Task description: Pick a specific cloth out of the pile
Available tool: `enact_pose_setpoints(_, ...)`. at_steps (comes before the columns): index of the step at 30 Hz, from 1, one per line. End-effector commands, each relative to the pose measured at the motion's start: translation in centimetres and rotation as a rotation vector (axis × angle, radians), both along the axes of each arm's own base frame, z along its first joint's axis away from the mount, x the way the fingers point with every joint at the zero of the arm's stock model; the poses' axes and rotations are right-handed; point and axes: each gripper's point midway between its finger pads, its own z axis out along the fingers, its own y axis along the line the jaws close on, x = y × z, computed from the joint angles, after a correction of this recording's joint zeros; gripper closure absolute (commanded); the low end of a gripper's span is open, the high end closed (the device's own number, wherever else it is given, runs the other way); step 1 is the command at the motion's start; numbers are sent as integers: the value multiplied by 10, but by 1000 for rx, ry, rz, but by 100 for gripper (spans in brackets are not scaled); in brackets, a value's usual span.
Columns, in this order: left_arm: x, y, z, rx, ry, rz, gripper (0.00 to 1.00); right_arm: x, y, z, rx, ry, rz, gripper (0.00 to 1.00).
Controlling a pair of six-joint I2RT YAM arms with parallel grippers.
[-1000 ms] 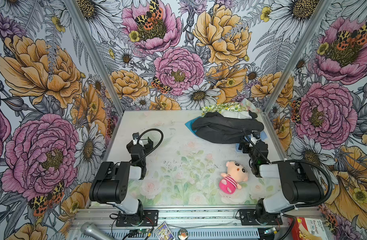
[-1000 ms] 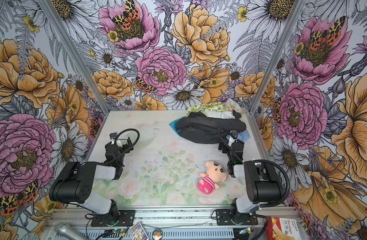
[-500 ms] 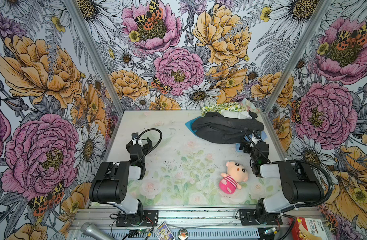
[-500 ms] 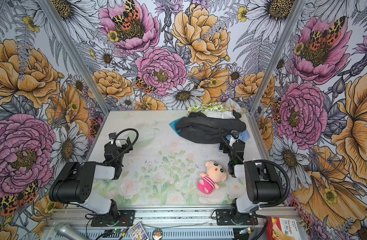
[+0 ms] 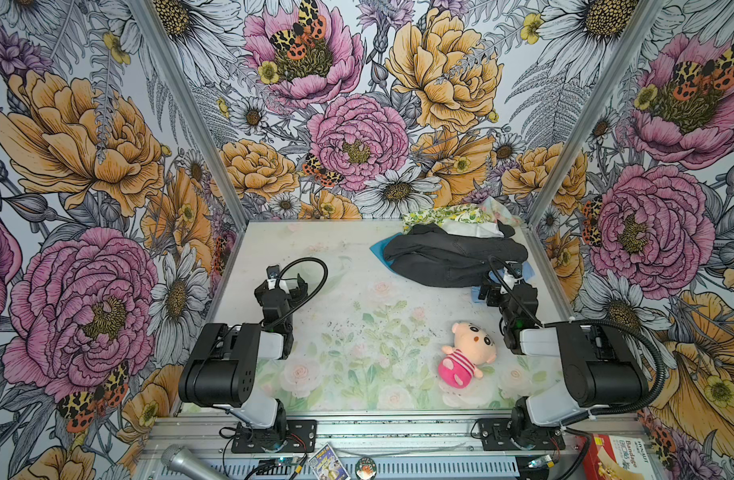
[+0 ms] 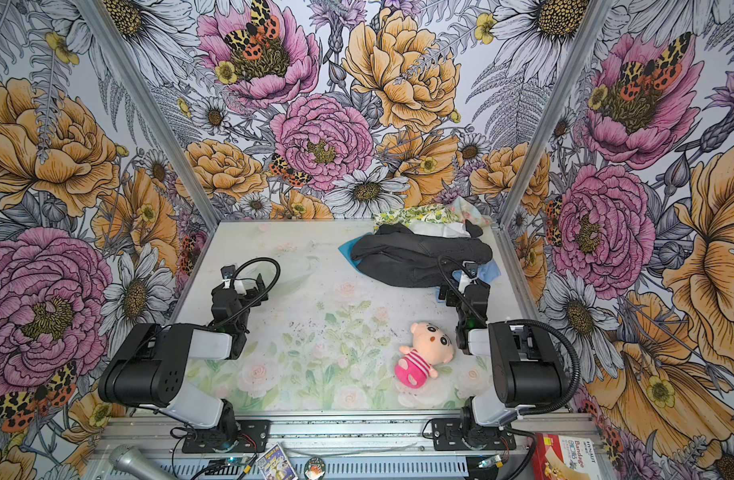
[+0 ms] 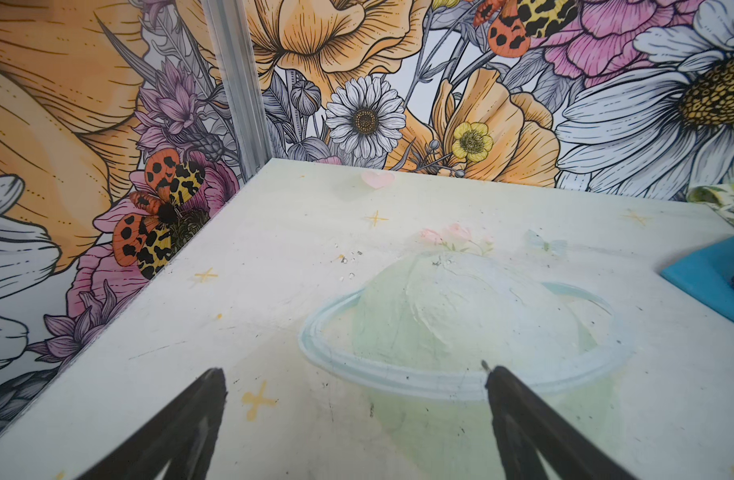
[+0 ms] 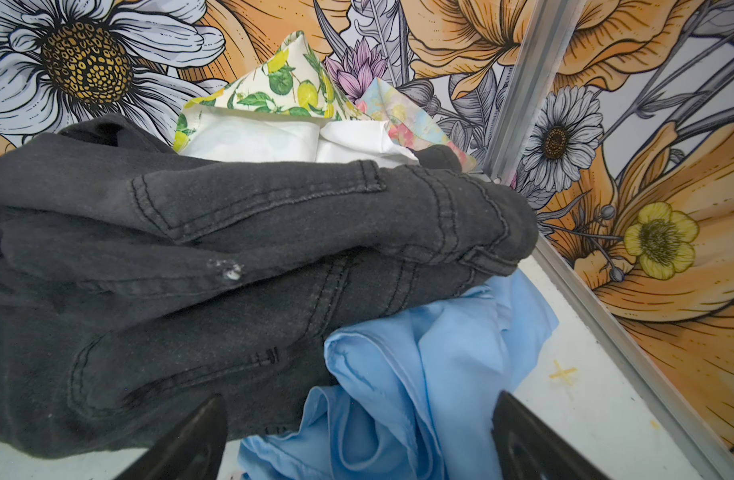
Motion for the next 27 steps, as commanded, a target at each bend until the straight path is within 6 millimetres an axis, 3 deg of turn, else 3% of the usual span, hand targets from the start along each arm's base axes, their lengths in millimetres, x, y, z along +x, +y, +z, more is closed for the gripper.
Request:
enact_pose_setpoints(1,2,5,11,0,-35,25,1,3,2,8,6,-33,1,1)
enact_pose_setpoints(27,-1,-6,14,41,-50,4,1,-5,5,13,-34,-76,-25,1)
